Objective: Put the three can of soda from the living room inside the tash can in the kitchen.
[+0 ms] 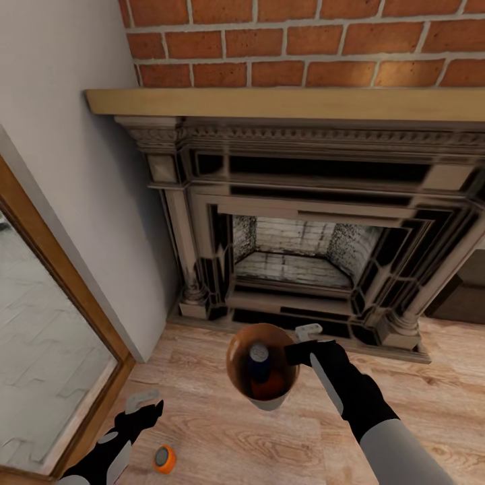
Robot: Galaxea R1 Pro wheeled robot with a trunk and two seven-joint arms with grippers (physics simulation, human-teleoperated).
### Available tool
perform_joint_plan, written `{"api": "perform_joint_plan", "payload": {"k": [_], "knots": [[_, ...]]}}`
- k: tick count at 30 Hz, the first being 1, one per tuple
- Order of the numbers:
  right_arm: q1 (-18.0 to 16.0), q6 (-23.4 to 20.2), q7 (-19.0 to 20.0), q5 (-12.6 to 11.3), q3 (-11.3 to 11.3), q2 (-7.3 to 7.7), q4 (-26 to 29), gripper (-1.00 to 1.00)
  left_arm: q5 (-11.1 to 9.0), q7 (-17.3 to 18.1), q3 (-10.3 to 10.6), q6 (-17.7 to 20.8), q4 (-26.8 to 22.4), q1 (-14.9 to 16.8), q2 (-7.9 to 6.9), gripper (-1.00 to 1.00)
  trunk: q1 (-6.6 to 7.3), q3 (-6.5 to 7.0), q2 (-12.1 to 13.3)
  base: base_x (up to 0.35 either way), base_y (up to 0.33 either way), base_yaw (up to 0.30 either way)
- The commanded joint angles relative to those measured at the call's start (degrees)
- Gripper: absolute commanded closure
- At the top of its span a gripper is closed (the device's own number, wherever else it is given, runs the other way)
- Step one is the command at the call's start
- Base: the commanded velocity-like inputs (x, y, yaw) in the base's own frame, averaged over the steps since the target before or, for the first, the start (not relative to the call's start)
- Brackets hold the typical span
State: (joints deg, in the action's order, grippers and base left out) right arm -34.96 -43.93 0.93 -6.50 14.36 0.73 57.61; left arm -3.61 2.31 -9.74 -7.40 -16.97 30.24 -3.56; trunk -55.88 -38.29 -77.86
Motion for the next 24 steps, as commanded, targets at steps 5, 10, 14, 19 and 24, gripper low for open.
{"api": "perform_joint_plan", "payload": {"k": [5,10,14,19,24], "knots": [[0.0,-0.7,0.3,-0.6,-0.1,-0.02,0.2,1.00,0.1,-0.1,0.0,-0.3,0.0,0.0,0.03,-1.00,0.00,0.01,0.0,0.187,0.000,0.000],[0.0,-0.8,0.3,-0.6,-0.1,-0.02,0.2,1.00,0.1,-0.1,-0.1,-0.3,0.0,0.0,0.01,-1.00,0.00,0.01,0.0,0.199,0.000,0.000],[0.0,-0.8,0.3,-0.6,-0.1,-0.02,0.2,1.00,0.1,-0.1,-0.2,-0.4,0.0,0.0,-0.11,-1.00,0.00,0.01,0.0,0.049,0.000,0.000],[0.0,-0.8,0.3,-0.6,-0.1,-0.02,0.2,1.00,0.1,-0.1,-0.2,-0.4,0.0,0.0,-0.18,-1.00,0.00,0.01,0.0,0.010,0.000,0.000],[0.0,-0.8,0.3,-0.6,-0.1,-0.02,0.2,1.00,0.2,-0.1,-0.2,-0.4,0.0,0.0,-0.22,-1.00,0.00,0.01,0.0,0.002,0.000,0.000]]}}
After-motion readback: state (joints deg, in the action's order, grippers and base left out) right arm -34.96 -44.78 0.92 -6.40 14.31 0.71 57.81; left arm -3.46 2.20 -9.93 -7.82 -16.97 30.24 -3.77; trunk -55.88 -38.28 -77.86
